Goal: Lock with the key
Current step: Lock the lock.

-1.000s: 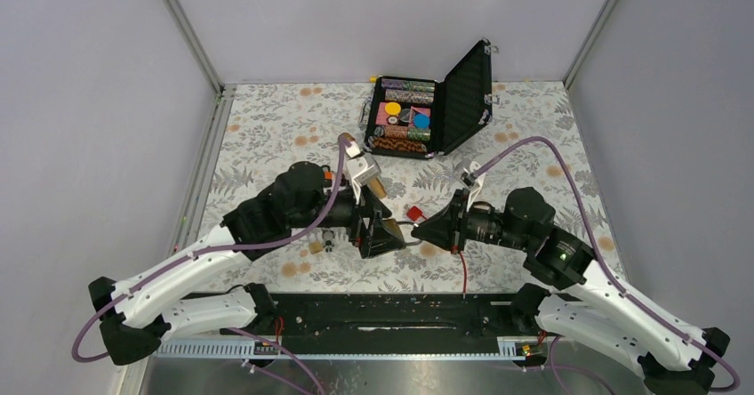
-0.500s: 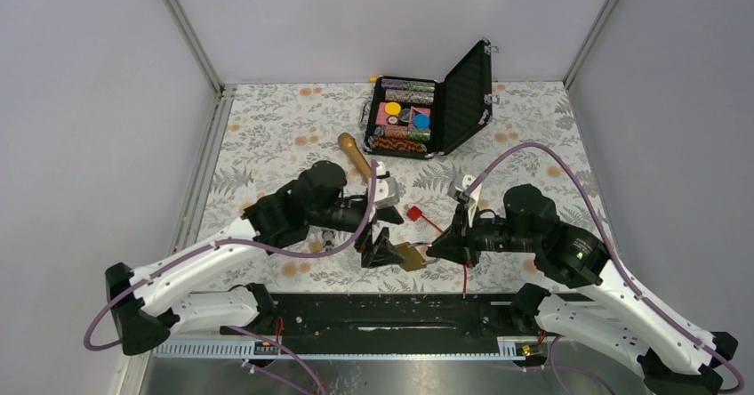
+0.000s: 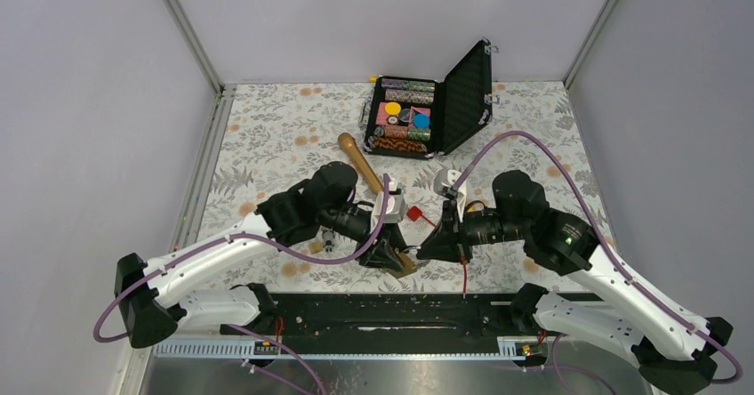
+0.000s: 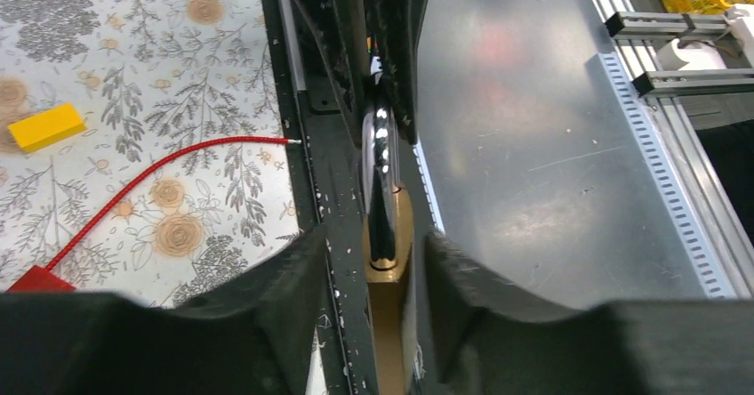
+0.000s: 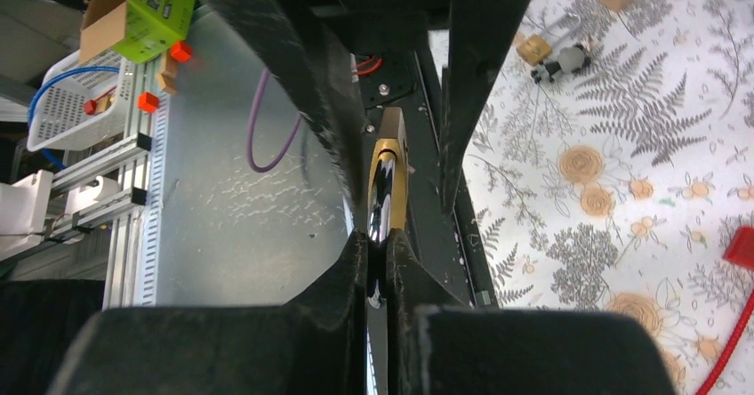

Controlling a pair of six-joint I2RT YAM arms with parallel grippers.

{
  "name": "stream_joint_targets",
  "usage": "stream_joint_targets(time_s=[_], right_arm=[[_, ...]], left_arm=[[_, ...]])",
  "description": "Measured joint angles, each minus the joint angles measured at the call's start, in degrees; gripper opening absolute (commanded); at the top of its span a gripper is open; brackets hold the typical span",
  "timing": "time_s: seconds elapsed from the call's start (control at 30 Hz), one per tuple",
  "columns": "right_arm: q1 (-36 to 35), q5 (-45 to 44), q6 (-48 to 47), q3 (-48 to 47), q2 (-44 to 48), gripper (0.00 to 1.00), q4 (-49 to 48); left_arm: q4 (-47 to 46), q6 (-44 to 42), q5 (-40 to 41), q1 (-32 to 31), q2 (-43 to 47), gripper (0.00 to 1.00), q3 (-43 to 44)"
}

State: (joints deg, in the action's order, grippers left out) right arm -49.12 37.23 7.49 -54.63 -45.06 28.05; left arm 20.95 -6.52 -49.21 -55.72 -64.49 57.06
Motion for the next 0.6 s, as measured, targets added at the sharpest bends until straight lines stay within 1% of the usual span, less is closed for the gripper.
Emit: stream_joint_targets(time_s=[0.17,0.2,0.23,0.27,0.33,0.37,0.4,0.43,0.5,0.6], right_arm=[[0.00,1.90,-1.29,-2.95,-2.03,0.00,0.17],[0.00,1.90,-1.27,-2.99,-2.23,0.00,0.22],[0.00,1.92,-1.29,-2.97,-2.45,0.03,0.33],[0.02,1.92,-1.22,-2.99,-2.67,0.19,0.42],[0.00,1.55,-0.90,-2.99,-2.78,0.55,0.39],[0.00,1.25,-0.04,-2.97,-2.69,0.72,-0.13],[0.00,0.94,0.52,-2.93,-2.54,0.82,-1.81],[0.00,0.50,1.46,-2.89,-2.21,0.88,-3.65],[-0.04,-1.79,2.67,-1.88,-0.09,0.95,-8.48],[-0.04,-6.49,4.72,1.90,4.90,0.97,-14.56]], left_arm=[[0.28,-0.61,-2.51,-0.02,-0.83,0.00,0.11],[0.52,-0.59,-2.78,0.00,-1.05,0.00,0.15],[0.72,-0.55,-2.93,0.07,-1.27,0.00,0.20],[0.90,-0.42,-2.82,0.09,-1.33,0.00,0.20],[1.03,0.74,-2.08,0.09,-1.25,0.00,0.20],[0.55,1.81,-0.94,0.09,-1.05,0.00,0.13],[-0.22,3.17,1.09,-0.07,-0.79,0.00,-0.04],[-1.46,5.11,3.65,-0.15,-0.44,0.00,-0.57],[-3.15,8.24,8.26,-0.17,0.63,0.00,-1.73],[-5.66,13.07,15.69,-0.07,3.89,0.00,-3.96]])
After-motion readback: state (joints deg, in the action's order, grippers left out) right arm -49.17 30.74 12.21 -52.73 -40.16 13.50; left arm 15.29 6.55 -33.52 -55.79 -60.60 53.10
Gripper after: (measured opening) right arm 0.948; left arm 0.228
